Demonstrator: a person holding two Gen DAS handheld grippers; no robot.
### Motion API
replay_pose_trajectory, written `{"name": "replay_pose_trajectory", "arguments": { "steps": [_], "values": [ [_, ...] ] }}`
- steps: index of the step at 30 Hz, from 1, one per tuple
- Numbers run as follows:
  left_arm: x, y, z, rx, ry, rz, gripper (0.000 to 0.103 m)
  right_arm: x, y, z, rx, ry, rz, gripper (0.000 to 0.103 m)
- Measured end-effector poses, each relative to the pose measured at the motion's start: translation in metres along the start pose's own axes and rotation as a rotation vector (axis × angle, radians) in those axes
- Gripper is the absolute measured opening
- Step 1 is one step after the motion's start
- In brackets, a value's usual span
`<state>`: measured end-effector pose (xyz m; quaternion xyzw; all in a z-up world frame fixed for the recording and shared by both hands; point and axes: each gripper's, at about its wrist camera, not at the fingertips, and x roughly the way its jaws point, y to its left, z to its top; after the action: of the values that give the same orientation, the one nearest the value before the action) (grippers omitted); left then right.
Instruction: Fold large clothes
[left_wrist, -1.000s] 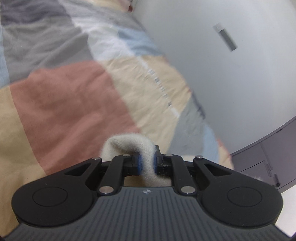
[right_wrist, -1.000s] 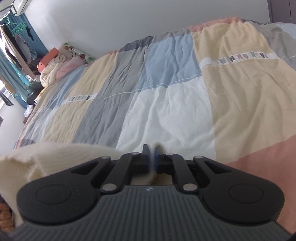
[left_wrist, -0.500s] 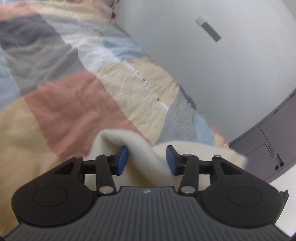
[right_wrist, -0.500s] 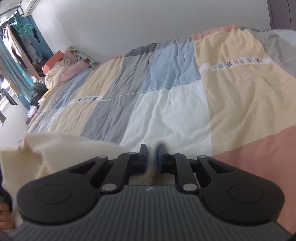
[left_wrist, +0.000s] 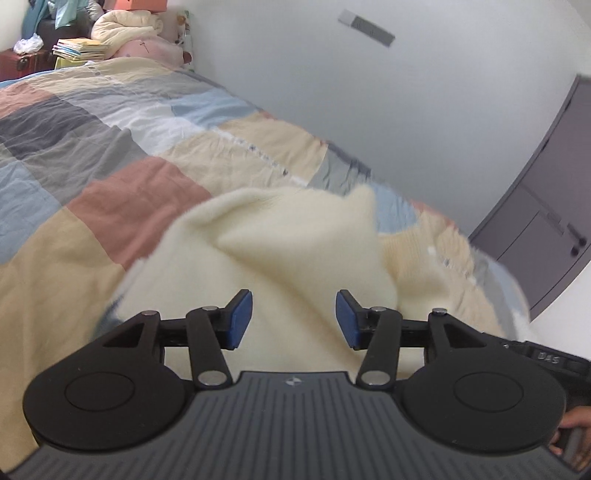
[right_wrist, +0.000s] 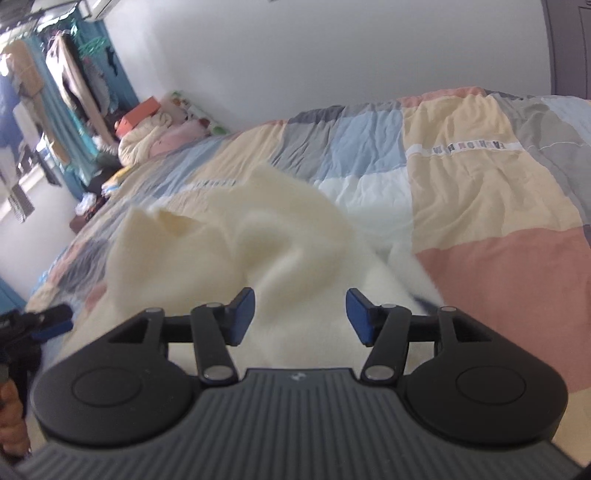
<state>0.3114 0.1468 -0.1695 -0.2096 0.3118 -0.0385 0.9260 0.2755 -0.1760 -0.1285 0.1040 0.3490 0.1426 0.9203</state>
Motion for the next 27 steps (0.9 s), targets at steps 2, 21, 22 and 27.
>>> {"name": "replay_pose_trajectory", "arguments": {
  "steps": [2, 21, 22, 27],
  "values": [
    [0.014, -0.002, -0.006, 0.025, 0.017, 0.029, 0.056, 0.004, 0.006, -0.003, -0.04, 0.006, -0.012, 0.057],
    [0.07, 0.005, -0.012, 0.055, 0.072, 0.123, 0.056, 0.07, 0.04, -0.011, -0.36, 0.059, -0.109, 0.055],
    [0.07, 0.005, -0.013, 0.054, 0.072, 0.121, 0.056, 0.071, 0.038, -0.011, -0.354, 0.058, -0.121, 0.055],
    [0.069, 0.003, -0.014, 0.055, 0.068, 0.123, 0.056, 0.072, 0.047, -0.018, -0.426, 0.051, -0.159, 0.027]
  ]
}}
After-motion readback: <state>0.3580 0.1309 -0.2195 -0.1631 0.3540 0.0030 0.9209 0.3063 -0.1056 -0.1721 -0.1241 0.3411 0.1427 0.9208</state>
